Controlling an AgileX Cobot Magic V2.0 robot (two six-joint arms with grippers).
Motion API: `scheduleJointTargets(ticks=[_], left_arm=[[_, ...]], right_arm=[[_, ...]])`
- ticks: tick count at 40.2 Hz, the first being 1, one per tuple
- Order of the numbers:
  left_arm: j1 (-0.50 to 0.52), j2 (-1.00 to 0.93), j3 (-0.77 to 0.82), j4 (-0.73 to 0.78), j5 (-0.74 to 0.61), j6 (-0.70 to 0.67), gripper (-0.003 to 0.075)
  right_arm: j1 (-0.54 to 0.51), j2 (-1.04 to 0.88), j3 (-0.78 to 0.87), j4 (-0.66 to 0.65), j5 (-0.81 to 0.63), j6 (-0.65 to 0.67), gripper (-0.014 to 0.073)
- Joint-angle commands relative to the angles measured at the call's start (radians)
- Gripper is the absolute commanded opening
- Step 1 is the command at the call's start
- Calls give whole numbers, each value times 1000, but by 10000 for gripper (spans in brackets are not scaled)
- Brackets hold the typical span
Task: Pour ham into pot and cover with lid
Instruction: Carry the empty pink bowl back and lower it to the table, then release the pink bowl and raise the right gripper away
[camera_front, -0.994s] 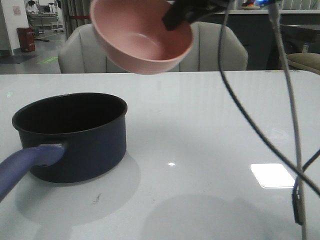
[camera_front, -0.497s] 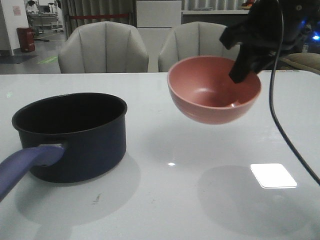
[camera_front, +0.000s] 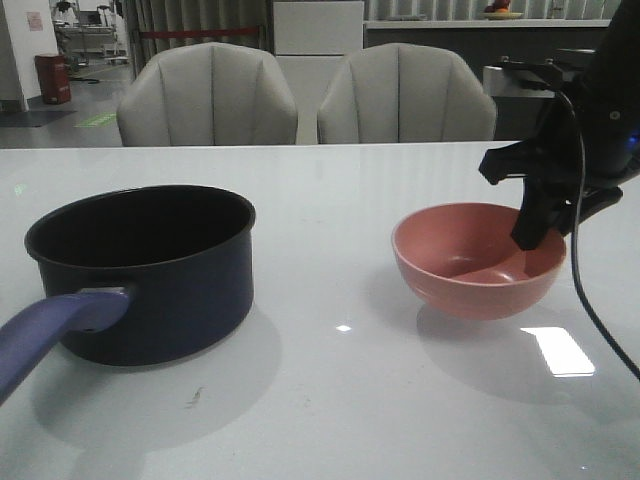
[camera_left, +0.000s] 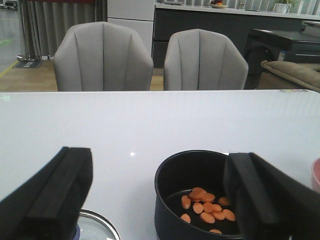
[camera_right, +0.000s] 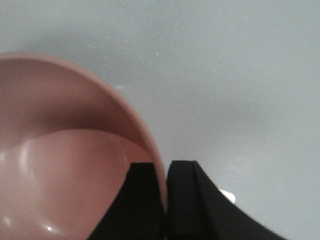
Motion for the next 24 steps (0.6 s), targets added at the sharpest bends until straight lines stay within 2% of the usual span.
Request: scheduleJointTargets(ticks=[1, 10, 24], left_arm=[[-8, 6, -29, -9, -86, -2, 585], [-8, 6, -29, -9, -86, -2, 585], [-8, 6, -29, -9, -86, -2, 585]], right_arm=[[-14, -39, -24, 2, -12, 6, 211], [-15, -43, -26, -5, 2, 6, 387], [-15, -237, -33, -28, 36, 6, 399]])
